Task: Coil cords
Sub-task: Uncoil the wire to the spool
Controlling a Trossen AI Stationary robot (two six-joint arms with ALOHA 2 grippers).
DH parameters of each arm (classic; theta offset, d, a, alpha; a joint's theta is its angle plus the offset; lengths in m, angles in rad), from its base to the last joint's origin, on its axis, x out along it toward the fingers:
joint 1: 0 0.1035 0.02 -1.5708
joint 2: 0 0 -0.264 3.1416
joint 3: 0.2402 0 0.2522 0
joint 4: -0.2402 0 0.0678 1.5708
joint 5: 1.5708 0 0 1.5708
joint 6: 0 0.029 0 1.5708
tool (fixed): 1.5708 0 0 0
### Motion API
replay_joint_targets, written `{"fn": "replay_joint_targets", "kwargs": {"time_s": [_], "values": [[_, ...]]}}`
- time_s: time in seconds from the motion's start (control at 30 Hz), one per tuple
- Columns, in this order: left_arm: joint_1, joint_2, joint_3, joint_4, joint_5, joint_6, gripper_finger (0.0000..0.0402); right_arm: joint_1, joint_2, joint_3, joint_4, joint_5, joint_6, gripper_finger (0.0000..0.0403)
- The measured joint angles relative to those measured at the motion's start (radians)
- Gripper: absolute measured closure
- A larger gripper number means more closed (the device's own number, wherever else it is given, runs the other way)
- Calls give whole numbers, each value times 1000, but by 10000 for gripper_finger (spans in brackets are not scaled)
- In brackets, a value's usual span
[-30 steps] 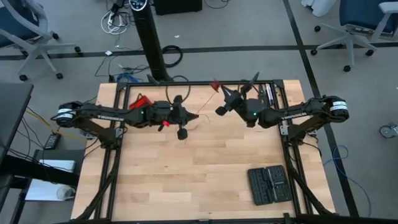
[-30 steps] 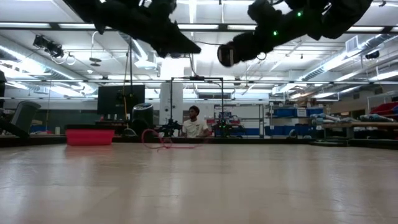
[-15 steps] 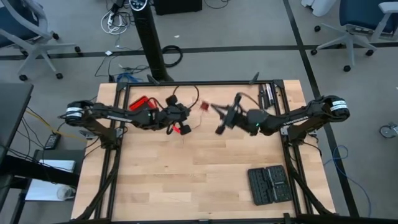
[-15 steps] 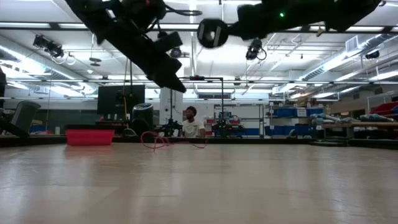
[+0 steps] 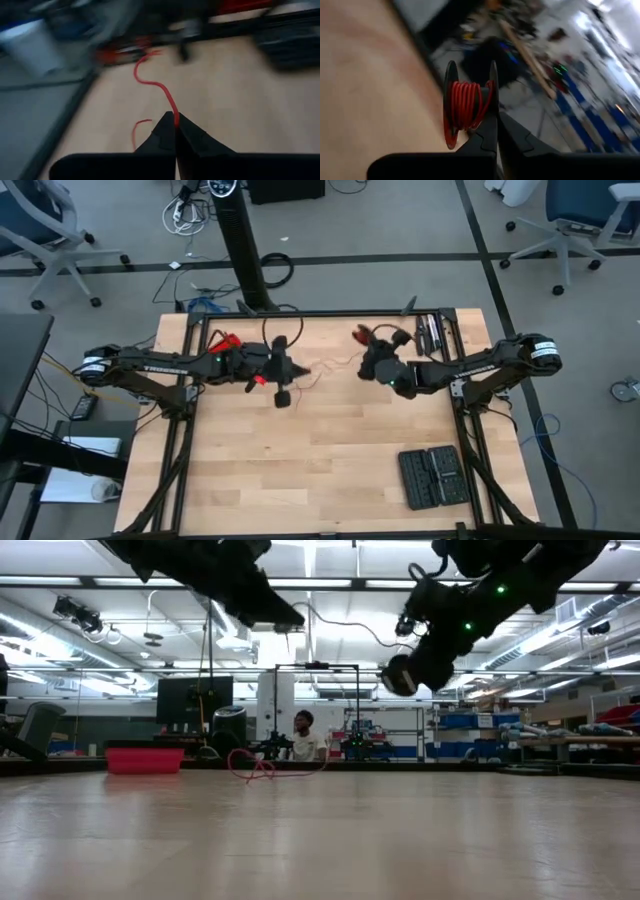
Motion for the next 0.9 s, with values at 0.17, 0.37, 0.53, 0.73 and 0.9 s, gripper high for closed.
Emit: {"fn": "replay_joint_targets", "kwargs": {"time_s": [0.17, 0.37, 0.53, 0.73, 0.9], "values": [[-1, 17, 0, -101, 105, 9, 401, -31, 0, 0, 308, -86, -60, 403], [2, 36, 0, -285, -85, -49, 401, 4, -8, 0, 566, -419, -118, 403], [3, 39, 0, -380, -397, -125, 401, 58, -37, 0, 418, -573, -122, 403], [2, 15, 0, -435, -635, -147, 401, 108, -64, 0, -22, -563, -65, 403], [0, -27, 14, -425, -571, -138, 401, 90, -64, 0, -252, -342, 48, 403]]}}
